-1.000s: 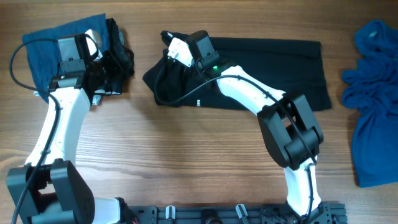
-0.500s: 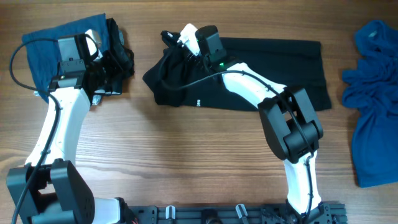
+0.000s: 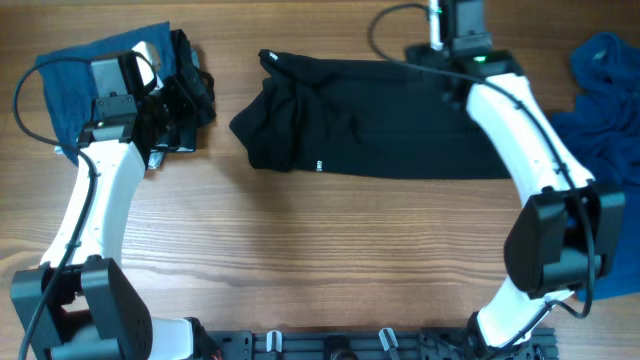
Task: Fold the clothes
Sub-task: 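Release the polo and move the right gripper back to the right end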
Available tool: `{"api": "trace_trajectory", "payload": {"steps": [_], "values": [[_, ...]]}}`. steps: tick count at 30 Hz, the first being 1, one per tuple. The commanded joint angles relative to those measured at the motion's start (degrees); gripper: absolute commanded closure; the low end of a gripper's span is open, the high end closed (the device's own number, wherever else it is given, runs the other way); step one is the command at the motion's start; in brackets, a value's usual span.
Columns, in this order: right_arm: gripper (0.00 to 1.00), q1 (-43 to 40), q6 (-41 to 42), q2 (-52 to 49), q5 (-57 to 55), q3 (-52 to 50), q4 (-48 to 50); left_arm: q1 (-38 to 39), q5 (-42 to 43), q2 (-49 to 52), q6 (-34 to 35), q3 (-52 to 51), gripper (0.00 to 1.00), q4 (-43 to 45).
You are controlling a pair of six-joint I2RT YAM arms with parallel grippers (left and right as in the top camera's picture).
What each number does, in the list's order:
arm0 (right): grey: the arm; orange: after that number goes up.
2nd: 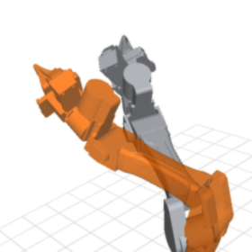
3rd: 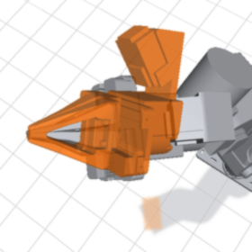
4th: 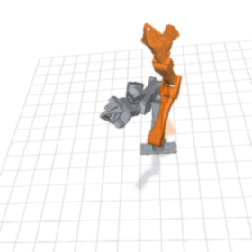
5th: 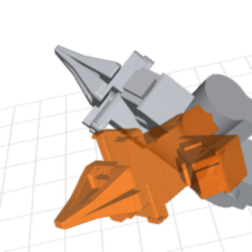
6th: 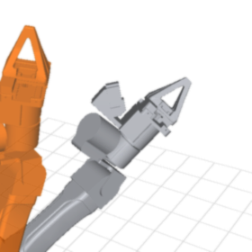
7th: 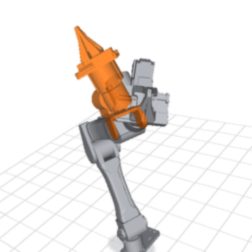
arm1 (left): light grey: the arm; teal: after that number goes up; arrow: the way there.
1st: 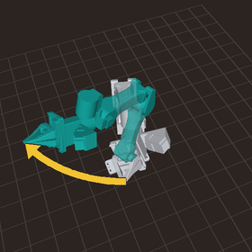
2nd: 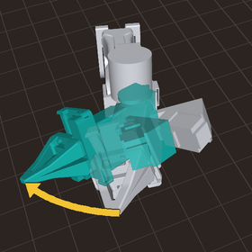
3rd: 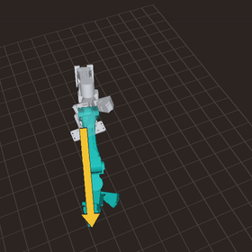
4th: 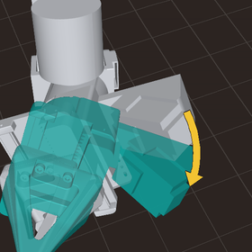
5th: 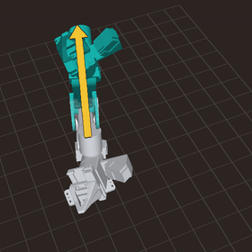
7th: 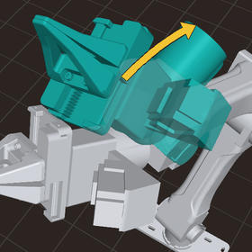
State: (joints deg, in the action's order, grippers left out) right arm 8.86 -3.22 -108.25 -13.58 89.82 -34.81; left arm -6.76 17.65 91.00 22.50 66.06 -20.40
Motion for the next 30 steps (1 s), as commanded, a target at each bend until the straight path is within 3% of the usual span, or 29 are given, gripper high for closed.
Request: {"api": "trace_trajectory", "payload": {"steps": [1,4,7,9,12,15,17,20,22,23,26,30], "values": [[0.01,-4.20,1.73,-0.81,0.72,-0.48,-6.38,0.42,7.87,-1.01,-11.45,0.48,0.00,-0.09],[0.00,-8.20,1.73,-0.83,0.74,-0.57,-8.57,3.17,7.98,1.97,-16.41,0.48,0.00,-4.87],[0.01,-11.04,1.73,-0.83,0.76,-0.57,-8.98,5.40,4.59,6.84,-19.26,0.48,0.25,-5.57],[0.01,-11.76,1.75,-0.83,0.74,-0.57,-9.51,6.16,4.61,9.90,-19.34,0.48,0.32,-3.74],[0.00,-11.89,1.75,-0.83,0.76,-0.57,-9.44,7.39,4.35,14.73,-19.74,0.48,0.62,-0.02],[0.01,-11.89,1.86,-0.83,1.01,-0.57,-10.73,8.48,0.37,17.88,-19.76,0.48,0.59,0.79],[0.01,-11.89,1.86,-0.83,1.03,-0.57,-10.69,9.27,-1.49,19.93,-21.55,0.48,0.49,1.53],[0.00,-11.89,1.81,-0.83,2.86,-0.57,-10.71,9.97,-2.82,22.08,-22.58,0.48,0.47,3.15],[0.00,-11.89,1.84,-0.83,3.63,-0.57,-10.69,10.23,-3.91,23.39,-22.49,0.48,0.56,3.30],[0.00,-11.89,1.75,-0.83,3.56,-0.57,-10.73,10.25,-5.77,23.63,-22.47,0.48,0.73,2.23],[0.00,-11.89,1.77,-0.83,3.58,-0.57,-11.17,10.25,-13.03,23.08,-19.43,0.48,0.92,-2.36],[0.00,-11.91,1.79,-0.83,3.56,-0.57,-11.15,10.29,-18.60,20.22,-12.81,0.48,0.96,-7.65]]}}
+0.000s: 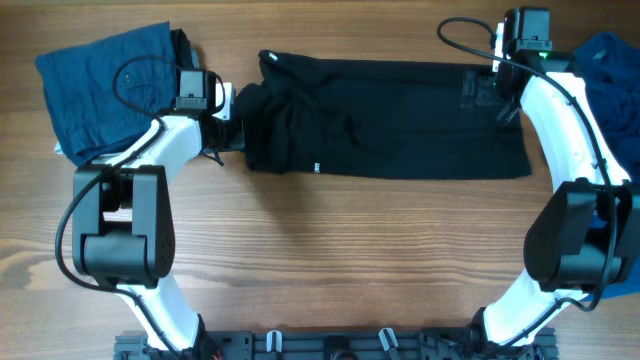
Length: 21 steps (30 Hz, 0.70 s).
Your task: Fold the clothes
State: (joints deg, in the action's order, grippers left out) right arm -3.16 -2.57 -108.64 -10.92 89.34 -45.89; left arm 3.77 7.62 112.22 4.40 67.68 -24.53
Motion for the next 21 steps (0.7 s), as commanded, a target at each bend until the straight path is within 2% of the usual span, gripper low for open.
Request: {"api": "trace_trajectory", "payload": {"steps": [1,3,5,7,9,10,12,16,21], "values": [[0.00,0.13,1.14,-0.44,0.92,-0.09,-0.15,-0.07,-8.57,-1.95,5.33,-1.14,0.96,-3.87],[0.00,0.13,1.20,-0.44,0.92,-0.09,-0.98,0.48,-8.59,-3.65,5.33,-1.14,0.95,-4.13],[0.00,0.13,1.22,-0.44,0.94,-0.09,-1.77,1.31,-8.59,-6.10,5.35,-1.11,0.84,-4.94],[0.00,0.13,1.22,-0.44,1.18,-0.09,-2.05,2.16,-8.59,-8.22,5.55,-1.11,0.80,-6.29],[0.00,0.13,1.18,-0.44,1.86,-0.09,-2.08,3.30,-8.57,-9.97,5.53,-1.11,0.62,-7.04],[0.01,0.13,1.18,-0.44,2.36,-0.09,-1.95,4.07,-8.55,-11.17,5.51,-1.01,0.57,-7.04],[0.00,0.13,1.18,-0.44,2.99,-0.09,-2.01,6.12,-6.05,-14.21,5.35,0.52,0.27,-6.93],[0.00,0.13,1.18,-0.42,7.21,-0.09,-4.11,8.55,1.88,-16.15,4.96,8.11,0.16,-6.78],[0.00,0.13,3.15,-0.42,8.94,3.93,-10.16,9.14,3.23,-15.52,5.09,20.90,0.16,-7.87]]}}
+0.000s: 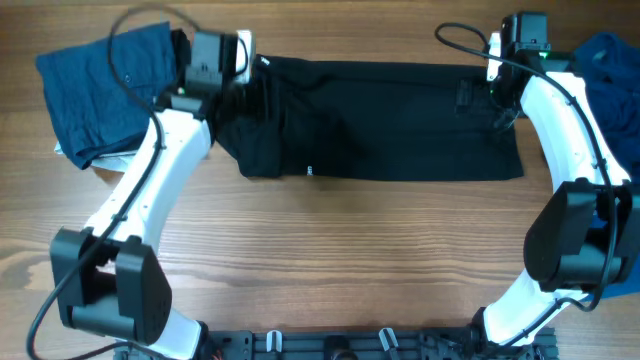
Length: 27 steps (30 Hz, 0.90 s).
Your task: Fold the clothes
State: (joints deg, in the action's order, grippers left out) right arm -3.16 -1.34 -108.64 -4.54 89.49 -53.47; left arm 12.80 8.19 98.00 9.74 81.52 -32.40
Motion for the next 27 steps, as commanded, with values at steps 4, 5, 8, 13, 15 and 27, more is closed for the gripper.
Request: {"api": "trace_trajectory", "payload": {"steps": [4,5,8,13,15,27], "values": [[0.01,0.07,4.07,-0.42,2.67,11.91,-8.52,0.11,0.37,0.83,0.20,17.70,0.18,-3.13],[0.01,0.07,5.42,-0.42,2.91,14.82,-10.27,0.11,0.04,1.86,0.17,20.65,0.19,-4.42],[0.01,-0.02,7.43,-0.42,3.02,23.41,-12.87,0.07,-0.55,7.85,0.15,33.14,0.20,-9.33],[0.00,-2.01,7.37,-0.70,4.68,27.80,-8.22,-0.04,-0.57,21.53,0.20,48.26,0.19,-16.26],[0.00,-2.99,7.34,-1.90,4.66,27.78,-6.67,-0.04,-0.79,26.08,0.17,48.59,0.19,-17.25],[0.15,-6.88,5.66,-16.59,4.66,27.28,-3.58,-2.12,-5.68,41.31,-0.52,48.57,0.37,-23.76]]}}
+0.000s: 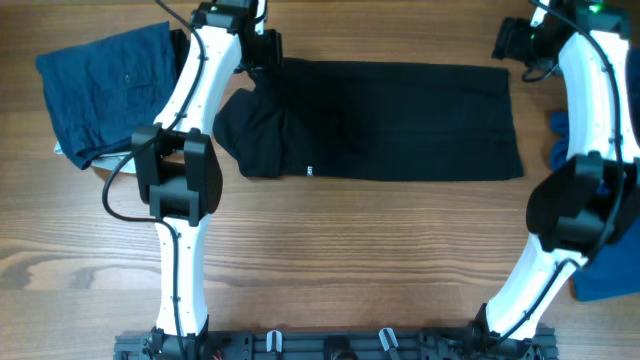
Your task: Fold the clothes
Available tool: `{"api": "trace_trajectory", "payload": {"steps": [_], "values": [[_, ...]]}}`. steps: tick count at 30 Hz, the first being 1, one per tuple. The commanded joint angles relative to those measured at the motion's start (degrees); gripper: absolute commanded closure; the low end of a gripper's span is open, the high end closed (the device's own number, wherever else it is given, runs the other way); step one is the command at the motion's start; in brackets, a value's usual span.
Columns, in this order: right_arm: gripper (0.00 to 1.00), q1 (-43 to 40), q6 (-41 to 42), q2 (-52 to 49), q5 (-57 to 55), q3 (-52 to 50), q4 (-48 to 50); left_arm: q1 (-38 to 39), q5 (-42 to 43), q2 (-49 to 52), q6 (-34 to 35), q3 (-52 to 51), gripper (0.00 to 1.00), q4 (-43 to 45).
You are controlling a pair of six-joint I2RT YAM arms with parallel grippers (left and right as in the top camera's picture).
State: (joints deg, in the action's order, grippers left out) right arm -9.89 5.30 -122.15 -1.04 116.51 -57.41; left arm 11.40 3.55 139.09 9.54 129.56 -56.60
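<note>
A black garment (390, 120) lies spread across the middle of the table, flat on the right and bunched into folds at its left end (245, 135). My left gripper (262, 52) is at the garment's far left corner, touching or just over the cloth. At the far right corner is my right gripper (508, 45), at the cloth's edge or just beyond it. From overhead the fingers of both are too dark and small to read as open or shut.
A folded dark blue garment (105, 90) lies at the far left. More blue cloth shows at the right edge behind the right arm (560, 140) and lower at the right (600, 285). Bare wood (350, 260) runs along the near side.
Both arms have reached farther back. The left gripper went from the garment's upper left to its far left corner. The right gripper went from on the cloth's right part to the far right corner.
At first the left gripper was by the blue garment at the left and the right arm lay across the black garment's right end. Then both grippers were at the black garment's ends, later nearer its far edge, and now at its far corners; the right side lies flatter.
</note>
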Motion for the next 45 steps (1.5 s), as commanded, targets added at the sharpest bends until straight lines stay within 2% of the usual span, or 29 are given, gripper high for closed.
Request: {"api": "trace_trajectory", "payload": {"steps": [1,4,10,14,18,22,24,29,36,39,45], "values": [[0.15,-0.15,-1.01,-3.82,1.16,0.26,0.37,-0.70,-1.05,0.42,-0.33,0.52,0.37,0.66],[0.15,-0.15,-1.03,-5.44,1.14,0.15,0.98,-0.15,-1.01,0.68,-0.37,0.35,0.37,2.03],[0.14,-0.22,-0.83,-5.53,0.98,0.15,1.36,3.34,-0.02,2.82,-7.67,-0.46,0.38,4.11],[0.13,-0.26,-0.83,-5.53,0.94,0.15,1.36,6.03,-0.68,3.02,-7.67,-0.46,0.43,4.46],[0.12,-0.26,-0.81,-5.53,0.94,0.15,1.36,8.41,-6.34,3.26,-7.67,-0.46,0.47,2.86],[0.12,-0.26,-0.83,-5.53,0.94,0.15,1.55,9.46,-6.86,4.37,-7.85,-1.29,0.49,2.84],[0.12,-0.26,-0.83,-5.53,0.94,0.15,1.68,9.49,-6.86,4.79,-7.87,-1.42,0.48,3.48],[0.11,-0.28,-0.72,-5.53,0.94,0.15,1.95,9.64,-6.60,6.93,-10.88,-1.42,0.39,6.86],[0.10,-0.31,-0.61,-5.53,0.94,0.15,2.58,10.05,-6.01,8.20,-13.86,-1.42,0.36,7.13],[0.16,-0.33,-0.59,-5.53,0.94,0.13,1.81,10.03,-6.03,8.20,-13.86,-1.42,0.35,7.78],[0.14,-0.31,-3.61,-6.01,0.98,-4.39,6.56,10.10,-6.01,8.20,-13.84,-1.42,0.31,7.80]]}}
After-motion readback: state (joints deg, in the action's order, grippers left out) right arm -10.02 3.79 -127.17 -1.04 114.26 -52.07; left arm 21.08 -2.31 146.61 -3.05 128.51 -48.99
